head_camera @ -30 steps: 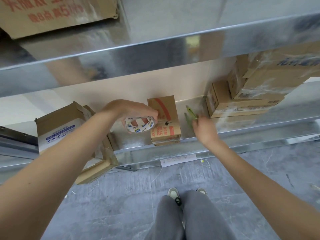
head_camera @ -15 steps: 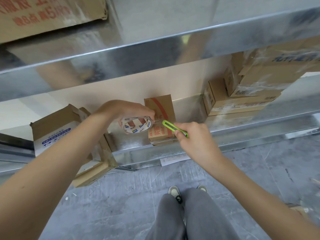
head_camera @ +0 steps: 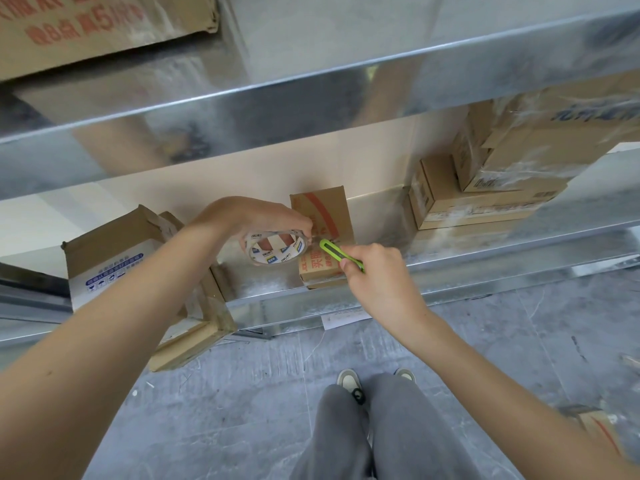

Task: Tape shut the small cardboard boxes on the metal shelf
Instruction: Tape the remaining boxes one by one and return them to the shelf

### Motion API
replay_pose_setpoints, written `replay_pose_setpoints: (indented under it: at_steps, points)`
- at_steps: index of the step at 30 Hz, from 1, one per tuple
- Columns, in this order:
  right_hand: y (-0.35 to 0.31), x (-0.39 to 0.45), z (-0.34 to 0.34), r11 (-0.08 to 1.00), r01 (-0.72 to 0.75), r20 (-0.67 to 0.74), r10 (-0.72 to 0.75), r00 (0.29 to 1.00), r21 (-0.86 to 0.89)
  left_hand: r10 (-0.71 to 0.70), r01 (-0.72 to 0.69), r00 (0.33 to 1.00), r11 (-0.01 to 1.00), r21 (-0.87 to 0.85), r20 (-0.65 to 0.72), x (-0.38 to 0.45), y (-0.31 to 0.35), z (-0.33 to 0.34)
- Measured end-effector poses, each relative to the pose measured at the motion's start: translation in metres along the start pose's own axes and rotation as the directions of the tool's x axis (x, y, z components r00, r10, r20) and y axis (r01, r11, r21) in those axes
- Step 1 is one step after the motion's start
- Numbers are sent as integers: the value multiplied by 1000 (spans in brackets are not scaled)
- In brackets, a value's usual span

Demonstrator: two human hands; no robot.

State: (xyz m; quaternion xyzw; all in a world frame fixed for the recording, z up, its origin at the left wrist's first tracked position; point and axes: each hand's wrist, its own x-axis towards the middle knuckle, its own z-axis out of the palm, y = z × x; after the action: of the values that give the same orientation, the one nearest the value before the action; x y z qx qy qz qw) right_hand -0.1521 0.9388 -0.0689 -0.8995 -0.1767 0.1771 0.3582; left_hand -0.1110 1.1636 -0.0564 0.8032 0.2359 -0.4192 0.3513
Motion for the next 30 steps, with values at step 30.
replay_pose_setpoints:
  at_steps: [30]
  points:
    - [116,63,26,894,-11,-201,-88,976,-447,-58,49,994,995,87,95,-5,6,-1]
